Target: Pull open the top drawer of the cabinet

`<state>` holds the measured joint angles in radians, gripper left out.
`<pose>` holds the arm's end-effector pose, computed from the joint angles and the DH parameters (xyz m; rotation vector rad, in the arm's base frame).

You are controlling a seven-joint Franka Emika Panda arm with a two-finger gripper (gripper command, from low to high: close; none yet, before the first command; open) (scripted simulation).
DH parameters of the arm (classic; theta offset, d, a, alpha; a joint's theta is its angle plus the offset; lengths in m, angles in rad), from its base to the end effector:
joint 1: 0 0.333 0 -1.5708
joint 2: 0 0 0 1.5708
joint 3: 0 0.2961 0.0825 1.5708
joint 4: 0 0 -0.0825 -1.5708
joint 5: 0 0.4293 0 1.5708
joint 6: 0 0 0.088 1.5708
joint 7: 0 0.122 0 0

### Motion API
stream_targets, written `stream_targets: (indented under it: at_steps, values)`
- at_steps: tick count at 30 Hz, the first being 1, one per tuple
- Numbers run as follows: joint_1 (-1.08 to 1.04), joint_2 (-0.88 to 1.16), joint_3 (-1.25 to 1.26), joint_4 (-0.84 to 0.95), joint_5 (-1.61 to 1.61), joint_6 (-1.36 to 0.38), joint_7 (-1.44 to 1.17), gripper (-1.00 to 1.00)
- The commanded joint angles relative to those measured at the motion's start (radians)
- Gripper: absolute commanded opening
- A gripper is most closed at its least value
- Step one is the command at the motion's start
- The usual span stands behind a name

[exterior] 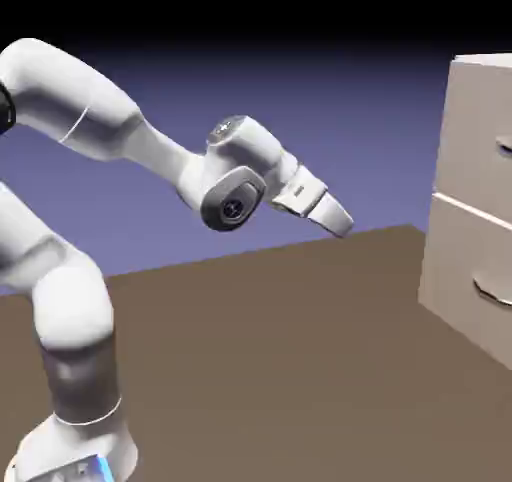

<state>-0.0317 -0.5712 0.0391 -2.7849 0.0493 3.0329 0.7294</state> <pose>0.4516 -0.0014 0.4162 -2.4520 0.9875 -1.0691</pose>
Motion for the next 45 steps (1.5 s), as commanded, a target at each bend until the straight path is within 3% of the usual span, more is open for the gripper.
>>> stream_targets:
  at_steps: [1, 45]
  values:
    - [-0.036, -0.001, 0.032, 0.021, 0.041, -0.003, -0.01, 0.0]
    - [-1.631, -0.045, 1.458, 0.935, 1.841, -0.153, -0.432, 0.0]
